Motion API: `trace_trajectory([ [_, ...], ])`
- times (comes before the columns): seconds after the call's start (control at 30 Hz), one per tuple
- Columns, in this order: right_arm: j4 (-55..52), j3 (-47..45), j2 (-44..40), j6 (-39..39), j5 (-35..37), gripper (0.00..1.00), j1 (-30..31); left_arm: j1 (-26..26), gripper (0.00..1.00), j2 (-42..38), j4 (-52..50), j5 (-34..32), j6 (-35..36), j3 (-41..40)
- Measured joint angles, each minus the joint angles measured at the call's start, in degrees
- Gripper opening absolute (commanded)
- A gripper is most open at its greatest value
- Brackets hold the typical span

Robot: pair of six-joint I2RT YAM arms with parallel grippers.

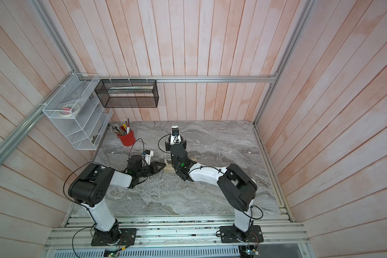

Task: Use a claw hammer to pull out a nail
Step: Remove the nail from the mounting plate.

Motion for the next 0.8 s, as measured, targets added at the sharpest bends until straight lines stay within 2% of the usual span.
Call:
trace_trajectory([
  [0.33, 1.5, -3.8, -2.6, 5.5, -1.4, 0.0, -1.0, -0.3, 0.27, -0.2, -0.2, -0.5, 0.0, 0.0],
  [0.8, 2.8, -6.3, -4.3, 9.4, -3.1, 0.0, -2.5, -0.7, 0.27, -0.3, -1.0, -1.6, 0.5, -0.1],
])
